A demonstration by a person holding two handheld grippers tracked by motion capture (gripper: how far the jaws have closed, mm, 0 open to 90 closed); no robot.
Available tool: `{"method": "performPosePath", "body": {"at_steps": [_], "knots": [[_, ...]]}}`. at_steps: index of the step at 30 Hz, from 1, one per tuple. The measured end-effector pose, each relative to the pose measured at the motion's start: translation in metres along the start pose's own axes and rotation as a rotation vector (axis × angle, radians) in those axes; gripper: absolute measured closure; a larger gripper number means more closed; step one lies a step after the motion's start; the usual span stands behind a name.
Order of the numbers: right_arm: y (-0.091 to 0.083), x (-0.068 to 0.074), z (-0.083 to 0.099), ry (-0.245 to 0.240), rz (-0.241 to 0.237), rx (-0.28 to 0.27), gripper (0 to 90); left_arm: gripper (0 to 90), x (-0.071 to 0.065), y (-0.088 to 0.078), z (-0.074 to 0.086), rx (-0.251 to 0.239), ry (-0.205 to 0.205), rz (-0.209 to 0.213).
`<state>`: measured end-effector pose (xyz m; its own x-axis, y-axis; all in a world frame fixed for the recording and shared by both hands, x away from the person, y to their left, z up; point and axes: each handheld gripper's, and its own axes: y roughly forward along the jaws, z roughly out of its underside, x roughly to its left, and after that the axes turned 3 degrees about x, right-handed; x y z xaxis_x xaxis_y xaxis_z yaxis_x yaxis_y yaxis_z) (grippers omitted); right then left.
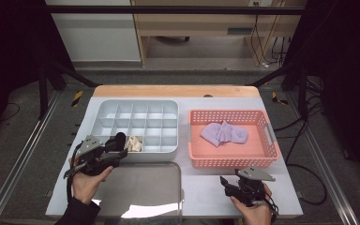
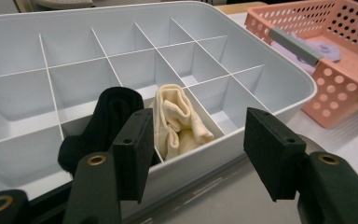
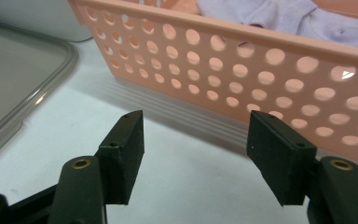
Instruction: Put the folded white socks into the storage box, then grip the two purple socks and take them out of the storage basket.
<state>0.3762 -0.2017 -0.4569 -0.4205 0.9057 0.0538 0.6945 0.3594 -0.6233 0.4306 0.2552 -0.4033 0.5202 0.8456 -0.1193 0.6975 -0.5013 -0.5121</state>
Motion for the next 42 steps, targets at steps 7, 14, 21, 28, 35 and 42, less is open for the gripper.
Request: {"method": "performPosePath", "body": {"at_steps": [7, 14, 21, 28, 35, 42], "knots": [[-0.003, -0.001, -0.001, 0.019, -0.002, -0.023, 36.4, 39.0, -0.009, -0.013, 0.024, -0.023, 0.004, 0.014], [-0.007, 0.0, -0.003, 0.028, 0.011, -0.05, 34.5, 39.0, -0.016, -0.01, 0.048, 0.037, 0.005, 0.06], [-0.015, -0.001, -0.008, 0.045, 0.008, -0.088, 33.8, 37.7, -0.016, -0.003, 0.071, 0.089, -0.003, 0.072], [-0.021, 0.0, -0.016, 0.049, 0.013, -0.106, 33.8, 35.7, -0.004, -0.007, 0.079, 0.092, -0.038, 0.047], [-0.025, -0.005, -0.033, 0.061, 0.014, -0.135, 33.9, 35.4, -0.002, -0.01, 0.079, 0.083, -0.044, 0.031], [-0.026, -0.009, -0.06, 0.052, 0.016, -0.171, 34.0, 36.5, 0.0, -0.01, 0.077, 0.085, -0.039, 0.025]]}}
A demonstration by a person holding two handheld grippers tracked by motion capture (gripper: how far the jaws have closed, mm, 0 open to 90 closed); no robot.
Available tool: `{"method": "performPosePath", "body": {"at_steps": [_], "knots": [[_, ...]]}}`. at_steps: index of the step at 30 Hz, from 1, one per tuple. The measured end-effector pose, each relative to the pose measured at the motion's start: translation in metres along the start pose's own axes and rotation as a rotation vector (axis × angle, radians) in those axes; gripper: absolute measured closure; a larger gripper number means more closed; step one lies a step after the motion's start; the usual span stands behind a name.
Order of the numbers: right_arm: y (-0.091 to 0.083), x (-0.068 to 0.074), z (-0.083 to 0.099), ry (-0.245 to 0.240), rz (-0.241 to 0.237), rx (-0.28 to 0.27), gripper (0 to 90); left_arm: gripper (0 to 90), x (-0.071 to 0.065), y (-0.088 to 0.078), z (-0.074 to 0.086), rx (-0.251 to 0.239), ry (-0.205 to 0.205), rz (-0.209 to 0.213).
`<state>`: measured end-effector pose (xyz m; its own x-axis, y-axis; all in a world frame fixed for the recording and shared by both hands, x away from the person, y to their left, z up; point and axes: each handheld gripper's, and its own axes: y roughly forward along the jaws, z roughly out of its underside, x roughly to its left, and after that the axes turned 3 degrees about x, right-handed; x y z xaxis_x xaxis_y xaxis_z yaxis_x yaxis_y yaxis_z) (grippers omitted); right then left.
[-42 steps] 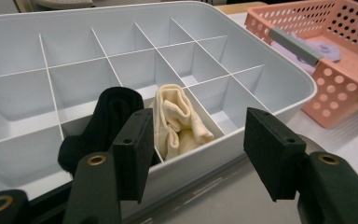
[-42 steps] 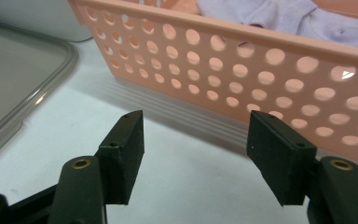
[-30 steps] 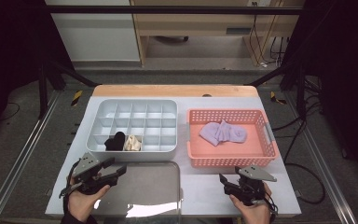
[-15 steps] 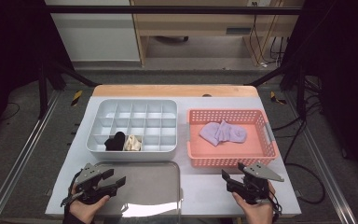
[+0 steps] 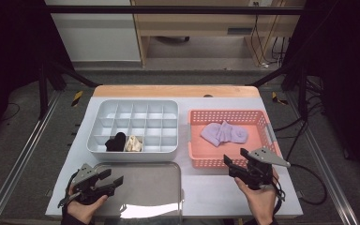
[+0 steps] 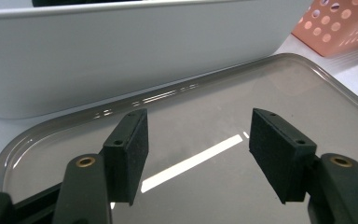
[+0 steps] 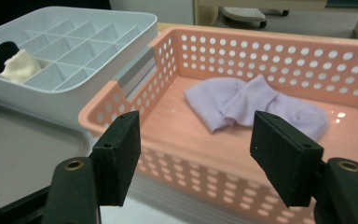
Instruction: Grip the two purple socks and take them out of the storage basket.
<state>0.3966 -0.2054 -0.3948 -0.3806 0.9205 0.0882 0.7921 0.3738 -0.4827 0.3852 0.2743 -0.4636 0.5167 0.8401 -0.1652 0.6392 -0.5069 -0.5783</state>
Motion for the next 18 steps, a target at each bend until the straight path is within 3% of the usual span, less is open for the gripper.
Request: {"method": "performPosePath", "body": {"at_steps": [11, 18], "knots": [[0.016, 0.002, -0.027, -0.001, 0.015, -0.015, 33.7, 36.9, 0.007, -0.001, -0.002, -0.007, -0.01, -0.001], [0.028, 0.003, -0.04, -0.011, 0.019, 0.006, 32.9, 37.2, 0.009, 0.0, -0.003, -0.004, -0.015, -0.002]]}}
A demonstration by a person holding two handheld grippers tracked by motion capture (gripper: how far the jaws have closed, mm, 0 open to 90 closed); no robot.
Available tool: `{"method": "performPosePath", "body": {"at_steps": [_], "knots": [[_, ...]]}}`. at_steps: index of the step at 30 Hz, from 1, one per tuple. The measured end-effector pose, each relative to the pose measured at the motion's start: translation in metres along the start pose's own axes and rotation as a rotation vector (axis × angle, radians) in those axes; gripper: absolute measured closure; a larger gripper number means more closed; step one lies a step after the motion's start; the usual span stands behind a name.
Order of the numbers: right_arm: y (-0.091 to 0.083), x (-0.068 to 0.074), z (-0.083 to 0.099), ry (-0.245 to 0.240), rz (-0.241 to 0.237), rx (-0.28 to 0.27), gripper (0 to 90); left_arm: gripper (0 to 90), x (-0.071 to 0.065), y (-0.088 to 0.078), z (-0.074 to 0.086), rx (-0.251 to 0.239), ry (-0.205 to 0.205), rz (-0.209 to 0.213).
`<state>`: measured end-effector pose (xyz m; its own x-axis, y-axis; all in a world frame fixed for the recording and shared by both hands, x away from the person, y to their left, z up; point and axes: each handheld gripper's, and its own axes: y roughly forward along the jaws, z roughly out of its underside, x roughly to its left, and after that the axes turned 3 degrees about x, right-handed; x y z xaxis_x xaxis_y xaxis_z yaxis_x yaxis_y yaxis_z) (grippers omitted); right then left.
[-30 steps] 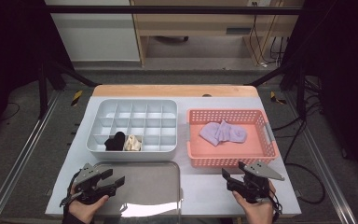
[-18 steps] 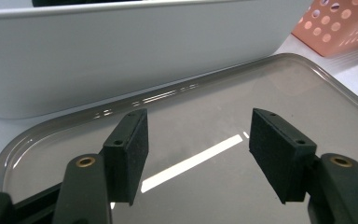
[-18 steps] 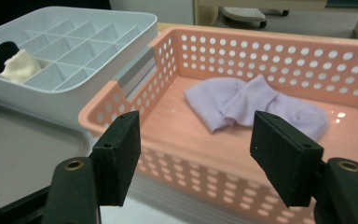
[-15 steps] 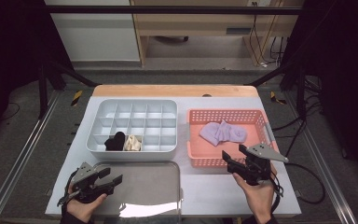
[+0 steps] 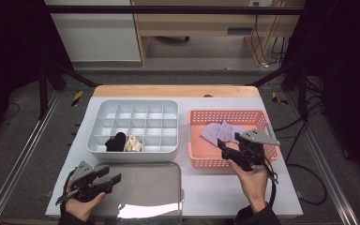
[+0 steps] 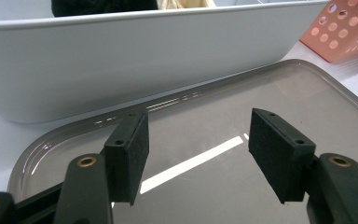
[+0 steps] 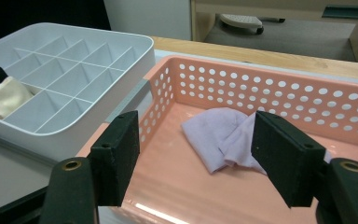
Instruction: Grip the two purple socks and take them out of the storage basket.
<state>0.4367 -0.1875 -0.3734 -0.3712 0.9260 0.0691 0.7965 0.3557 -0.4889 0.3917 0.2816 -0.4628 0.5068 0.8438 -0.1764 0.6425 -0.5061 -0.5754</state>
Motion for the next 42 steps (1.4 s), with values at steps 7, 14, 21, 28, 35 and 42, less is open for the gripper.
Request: {"method": "performPosePath", "body": {"at_steps": [7, 14, 21, 28, 35, 42], "knots": [[0.014, -0.005, -0.014, -0.002, 0.01, 0.009, 34.4, 38.3, 0.003, -0.002, -0.004, -0.008, -0.003, -0.005], [0.023, -0.01, -0.023, 0.006, 0.024, 0.006, 38.1, 39.7, 0.005, -0.001, -0.004, -0.002, -0.006, -0.005], [0.032, -0.014, -0.033, 0.01, 0.032, 0.001, 41.6, 41.5, 0.007, -0.001, -0.005, 0.001, -0.005, -0.008], [0.046, -0.016, -0.045, 0.019, 0.045, -0.004, 42.5, 42.2, 0.008, 0.001, -0.003, 0.013, -0.001, -0.016], [0.064, -0.018, -0.055, 0.027, 0.062, 0.002, 43.4, 42.6, 0.008, 0.002, -0.001, 0.024, 0.001, -0.017], [0.076, -0.025, -0.054, 0.024, 0.088, 0.024, 44.3, 43.0, 0.007, 0.004, 0.0, 0.036, 0.005, -0.018]]}}
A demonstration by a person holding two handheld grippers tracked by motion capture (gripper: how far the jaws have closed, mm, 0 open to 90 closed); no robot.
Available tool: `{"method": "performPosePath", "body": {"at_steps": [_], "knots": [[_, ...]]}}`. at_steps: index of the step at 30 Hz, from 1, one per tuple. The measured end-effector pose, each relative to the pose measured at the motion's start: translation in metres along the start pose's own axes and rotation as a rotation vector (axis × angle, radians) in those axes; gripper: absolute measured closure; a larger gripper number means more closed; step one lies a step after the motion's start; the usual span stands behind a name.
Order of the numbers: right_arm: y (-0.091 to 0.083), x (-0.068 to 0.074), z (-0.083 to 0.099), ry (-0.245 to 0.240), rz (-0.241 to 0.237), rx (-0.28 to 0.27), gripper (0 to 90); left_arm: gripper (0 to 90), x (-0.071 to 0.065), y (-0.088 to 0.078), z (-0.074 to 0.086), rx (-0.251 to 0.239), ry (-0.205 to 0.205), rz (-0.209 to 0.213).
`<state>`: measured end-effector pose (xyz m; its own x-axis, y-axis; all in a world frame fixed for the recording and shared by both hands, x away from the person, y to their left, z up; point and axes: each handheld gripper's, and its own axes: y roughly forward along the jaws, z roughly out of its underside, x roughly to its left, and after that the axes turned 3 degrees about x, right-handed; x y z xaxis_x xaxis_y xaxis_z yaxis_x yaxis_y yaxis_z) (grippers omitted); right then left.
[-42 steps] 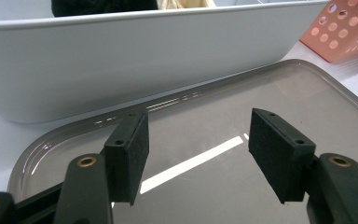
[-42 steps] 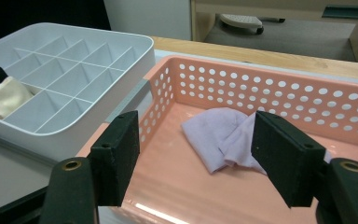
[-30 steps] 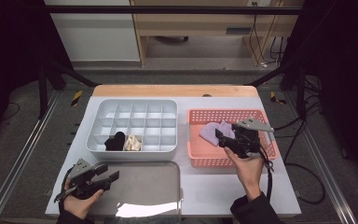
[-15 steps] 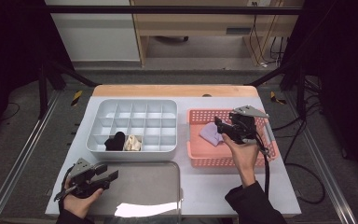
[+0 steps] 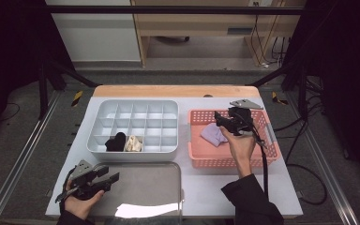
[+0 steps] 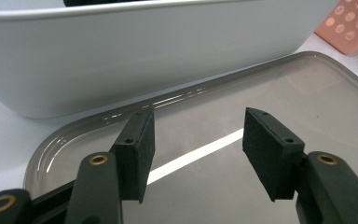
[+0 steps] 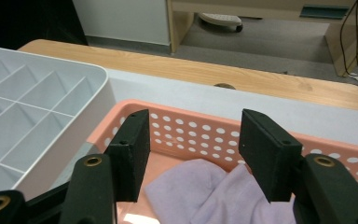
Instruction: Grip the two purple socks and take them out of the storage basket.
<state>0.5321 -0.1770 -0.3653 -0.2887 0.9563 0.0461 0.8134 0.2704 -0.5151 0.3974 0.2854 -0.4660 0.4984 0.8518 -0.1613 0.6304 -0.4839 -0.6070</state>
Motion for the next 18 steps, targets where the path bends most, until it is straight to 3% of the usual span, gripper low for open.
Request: {"method": "performPosePath", "body": {"at_steps": [7, 18], "knots": [[0.016, -0.007, 0.004, -0.001, 0.036, 0.043, 45.7, 43.1, -0.001, -0.001, 0.001, -0.004, 0.004, -0.003], [0.034, -0.012, 0.014, -0.006, 0.053, 0.097, 46.8, 43.7, -0.001, 0.0, 0.001, 0.001, 0.004, -0.001]]}}
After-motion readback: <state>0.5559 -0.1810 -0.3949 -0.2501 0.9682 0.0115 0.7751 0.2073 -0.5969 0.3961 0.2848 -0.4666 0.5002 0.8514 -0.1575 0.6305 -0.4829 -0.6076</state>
